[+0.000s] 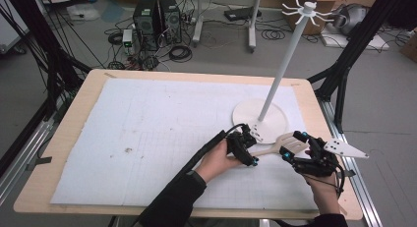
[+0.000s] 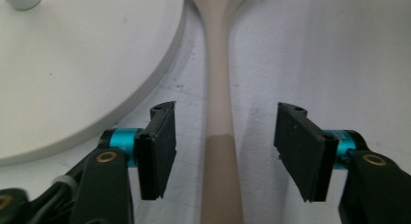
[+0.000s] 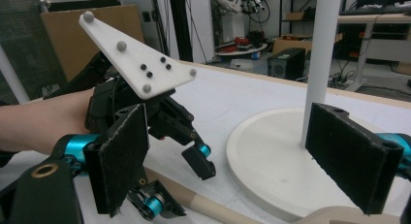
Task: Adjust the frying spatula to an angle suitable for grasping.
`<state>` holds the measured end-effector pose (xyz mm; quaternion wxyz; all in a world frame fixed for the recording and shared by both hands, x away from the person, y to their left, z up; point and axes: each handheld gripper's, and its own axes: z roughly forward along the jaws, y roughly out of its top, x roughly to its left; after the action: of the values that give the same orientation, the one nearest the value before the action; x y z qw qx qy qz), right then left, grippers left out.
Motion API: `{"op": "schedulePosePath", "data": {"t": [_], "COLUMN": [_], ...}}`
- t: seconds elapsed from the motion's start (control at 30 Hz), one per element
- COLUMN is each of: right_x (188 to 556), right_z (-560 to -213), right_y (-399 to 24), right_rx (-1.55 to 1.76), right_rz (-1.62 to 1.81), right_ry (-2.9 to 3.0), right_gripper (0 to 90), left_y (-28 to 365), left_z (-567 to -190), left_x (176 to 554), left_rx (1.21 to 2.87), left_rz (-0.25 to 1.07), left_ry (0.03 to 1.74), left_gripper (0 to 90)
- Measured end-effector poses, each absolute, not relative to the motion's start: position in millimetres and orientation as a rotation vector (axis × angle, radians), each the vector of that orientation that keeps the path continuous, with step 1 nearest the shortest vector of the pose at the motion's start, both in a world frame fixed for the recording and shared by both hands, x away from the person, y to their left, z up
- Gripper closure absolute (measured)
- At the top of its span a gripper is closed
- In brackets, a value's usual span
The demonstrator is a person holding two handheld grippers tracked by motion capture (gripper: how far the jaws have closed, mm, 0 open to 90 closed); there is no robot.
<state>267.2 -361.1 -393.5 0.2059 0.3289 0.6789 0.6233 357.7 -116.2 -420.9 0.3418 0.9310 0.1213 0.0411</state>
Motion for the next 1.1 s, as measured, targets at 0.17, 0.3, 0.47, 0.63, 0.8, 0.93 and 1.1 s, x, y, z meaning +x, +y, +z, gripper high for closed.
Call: {"op": "schedulePosePath", "data": {"t": [0.17,0.3,0.47,0.63,0.8,0.93,1.1], "right_x": [267,267,267,267,267,264,263], "right_z": [-394,-394,-394,-394,-393,-392,-391], "right_y": [-361,-361,-360,-360,-360,-363,-367], "right_rx": [0.915,0.916,0.914,0.910,0.905,0.900,0.889], "right_rz": [1.735,1.737,1.732,1.738,1.739,1.749,1.761], "right_ry": [1.892,1.893,1.905,1.901,1.899,1.857,1.823], "right_gripper": [14.9,14.9,14.9,14.9,15.0,15.9,16.2], "left_y": [-120,-124,-127,-129,-128,-125,-119], "left_z": [-423,-424,-422,-422,-421,-420,-414], "left_x": [359,361,361,358,358,359,357], "left_rx": [2.467,2.497,2.523,2.528,2.531,2.519,2.506], "left_rz": [0.134,0.107,0.118,0.131,0.131,0.085,0.067], "left_ry": [0.321,0.330,0.344,0.329,0.313,0.296,0.253], "left_gripper": [51.6,57.6,68.0,74.8,75.2,75.4,75.5]}}
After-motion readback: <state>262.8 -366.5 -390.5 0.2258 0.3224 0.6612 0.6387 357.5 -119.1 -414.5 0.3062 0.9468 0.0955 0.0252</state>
